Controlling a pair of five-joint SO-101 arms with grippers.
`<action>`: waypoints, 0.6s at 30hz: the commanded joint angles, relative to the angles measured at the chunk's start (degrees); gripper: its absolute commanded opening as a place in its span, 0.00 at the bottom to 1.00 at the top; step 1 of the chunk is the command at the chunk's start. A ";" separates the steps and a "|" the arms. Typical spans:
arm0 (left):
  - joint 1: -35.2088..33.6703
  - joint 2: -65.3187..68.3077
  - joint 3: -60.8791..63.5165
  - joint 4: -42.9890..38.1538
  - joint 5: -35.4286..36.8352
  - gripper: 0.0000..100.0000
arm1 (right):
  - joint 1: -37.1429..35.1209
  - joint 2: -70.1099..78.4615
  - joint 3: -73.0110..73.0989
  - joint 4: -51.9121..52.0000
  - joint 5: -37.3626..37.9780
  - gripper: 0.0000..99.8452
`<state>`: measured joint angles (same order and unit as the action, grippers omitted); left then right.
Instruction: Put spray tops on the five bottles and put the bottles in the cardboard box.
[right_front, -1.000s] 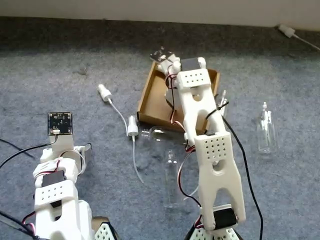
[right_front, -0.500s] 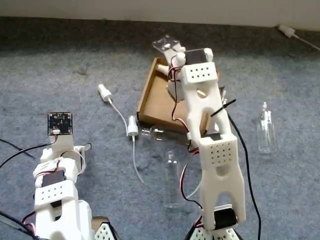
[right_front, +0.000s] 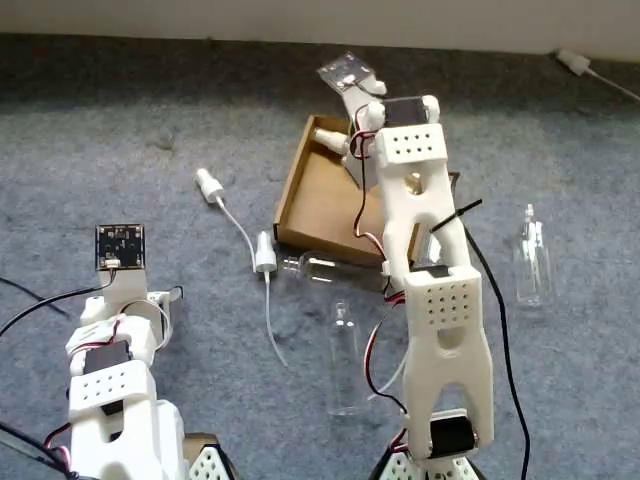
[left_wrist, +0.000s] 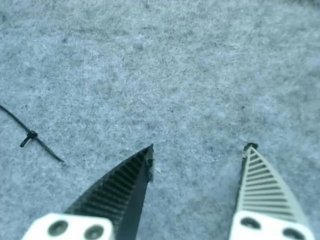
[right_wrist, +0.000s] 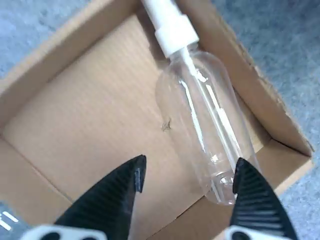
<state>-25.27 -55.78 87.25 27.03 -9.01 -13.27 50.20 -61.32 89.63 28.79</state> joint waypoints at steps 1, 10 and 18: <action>0.84 -0.66 -0.31 -1.05 -0.35 0.26 | 1.98 0.84 -2.42 -1.10 1.85 0.25; 0.92 -0.66 -0.31 -1.05 -0.35 0.26 | 3.56 6.90 -2.42 -5.23 1.85 0.25; 0.92 -0.66 -0.31 -1.05 -0.35 0.26 | 3.12 11.91 -2.42 -6.73 1.85 0.25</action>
<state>-25.27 -55.78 87.25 27.03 -9.01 -10.55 61.63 -62.90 82.68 29.93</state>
